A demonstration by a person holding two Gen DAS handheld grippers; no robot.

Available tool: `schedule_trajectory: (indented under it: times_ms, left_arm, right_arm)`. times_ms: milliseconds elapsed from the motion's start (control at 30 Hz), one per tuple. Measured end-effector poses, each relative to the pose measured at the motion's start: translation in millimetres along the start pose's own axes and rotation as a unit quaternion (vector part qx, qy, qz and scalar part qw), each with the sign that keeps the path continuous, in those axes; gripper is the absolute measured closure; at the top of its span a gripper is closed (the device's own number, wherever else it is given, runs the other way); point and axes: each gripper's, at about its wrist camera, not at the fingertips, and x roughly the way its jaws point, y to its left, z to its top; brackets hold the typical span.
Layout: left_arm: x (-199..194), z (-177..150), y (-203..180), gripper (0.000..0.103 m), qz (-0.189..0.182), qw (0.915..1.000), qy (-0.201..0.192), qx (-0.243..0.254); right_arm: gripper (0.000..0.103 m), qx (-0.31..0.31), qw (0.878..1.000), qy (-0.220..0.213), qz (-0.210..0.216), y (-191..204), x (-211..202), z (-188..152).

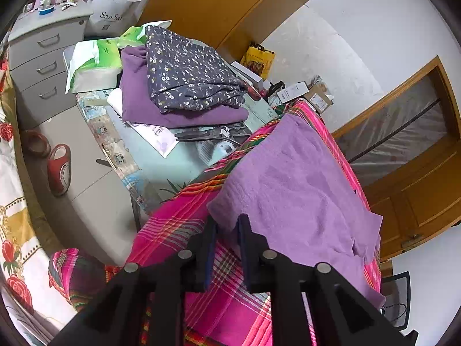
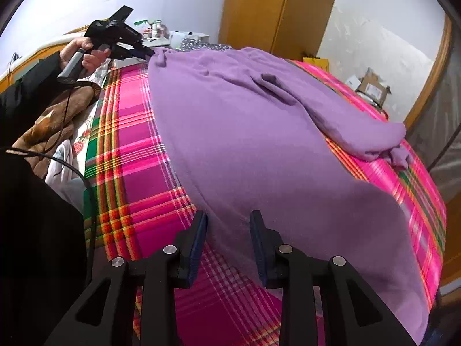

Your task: Fold clothes

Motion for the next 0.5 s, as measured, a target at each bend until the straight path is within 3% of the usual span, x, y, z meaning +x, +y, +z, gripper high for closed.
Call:
schedule_trajectory:
  times_ms: [267,333,367,500]
  left_arm:
    - [8,4,-1,0.083,-0.001,1.0000,-0.005,-0.001]
    - [10,4,-2,0.090,0.001,1.0000,-0.006,0.004]
    - [10,4,-2,0.091,0.001,1.0000,-0.006,0.005]
    - [7,3,-4,0.094,0.002,0.9999,-0.013,0.008]
  right_arm:
    - [0.071,-0.029,0.999,0.019,0.012,8,10,1]
    - [0.079,-0.026,0.999,0.021,0.013,8,12,3]
    - [0.096,-0.025,0.999,0.022,0.014,9,12,4]
    - [0.100,-0.020,1.000,0.020,0.004,7,15,7]
